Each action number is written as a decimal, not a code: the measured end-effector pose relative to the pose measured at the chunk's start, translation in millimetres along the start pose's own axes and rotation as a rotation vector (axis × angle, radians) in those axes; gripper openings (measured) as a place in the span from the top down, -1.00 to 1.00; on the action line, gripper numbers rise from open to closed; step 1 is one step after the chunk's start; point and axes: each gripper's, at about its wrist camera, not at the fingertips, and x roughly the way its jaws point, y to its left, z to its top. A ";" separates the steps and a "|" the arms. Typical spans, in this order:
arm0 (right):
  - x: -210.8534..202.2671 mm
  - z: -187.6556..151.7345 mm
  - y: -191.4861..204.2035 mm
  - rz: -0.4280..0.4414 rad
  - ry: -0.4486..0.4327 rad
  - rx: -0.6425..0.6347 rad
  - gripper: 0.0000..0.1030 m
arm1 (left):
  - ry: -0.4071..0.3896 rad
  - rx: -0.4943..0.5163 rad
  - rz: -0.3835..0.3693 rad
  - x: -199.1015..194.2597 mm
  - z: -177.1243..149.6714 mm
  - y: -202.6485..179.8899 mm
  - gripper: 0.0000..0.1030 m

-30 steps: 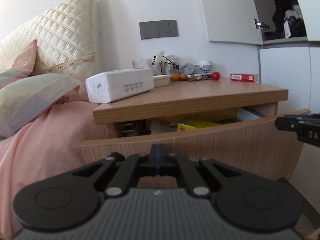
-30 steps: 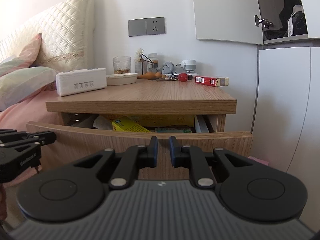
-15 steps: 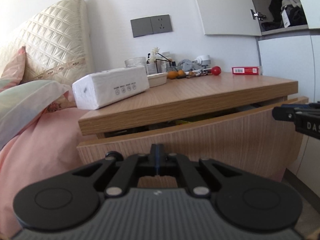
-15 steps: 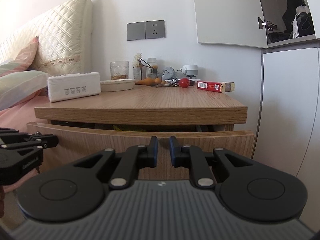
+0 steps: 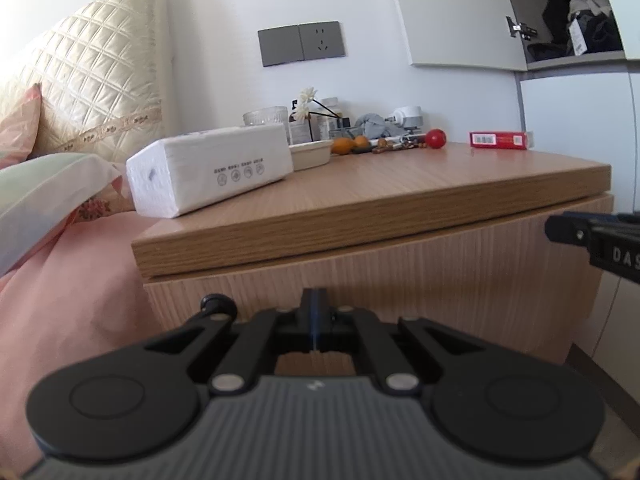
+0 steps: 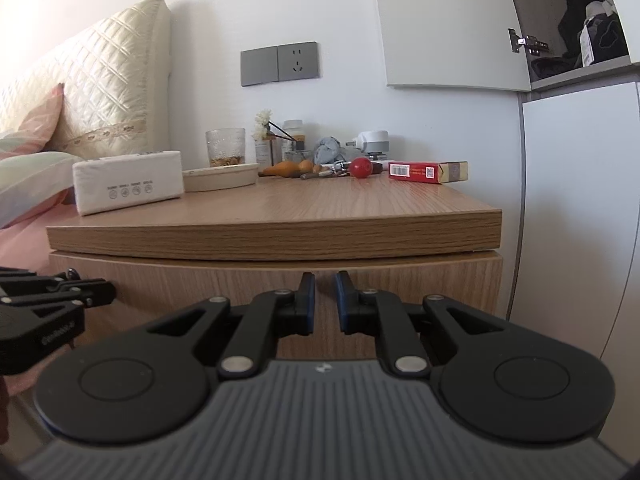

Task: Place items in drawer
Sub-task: 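Push the drawer front shut with the closed left gripper, then open the left gripper and back it away from the nightstand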

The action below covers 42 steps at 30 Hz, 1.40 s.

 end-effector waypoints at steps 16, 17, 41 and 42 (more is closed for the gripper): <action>15.6 -4.3 -23.0 -0.042 0.030 0.073 0.74 | -0.003 -0.009 -0.021 13.9 3.6 5.6 0.93; 15.5 -4.6 -22.6 -0.043 0.029 0.071 0.74 | -0.002 -0.011 -0.020 13.9 3.6 5.5 0.93; -6.4 2.2 -20.1 -0.016 0.045 0.038 0.68 | -0.002 -0.007 -0.049 -13.0 2.7 -0.6 -0.03; -9.3 3.8 -19.5 -0.012 0.046 0.038 0.68 | 0.002 -0.006 -0.049 -16.3 3.2 -0.6 -0.11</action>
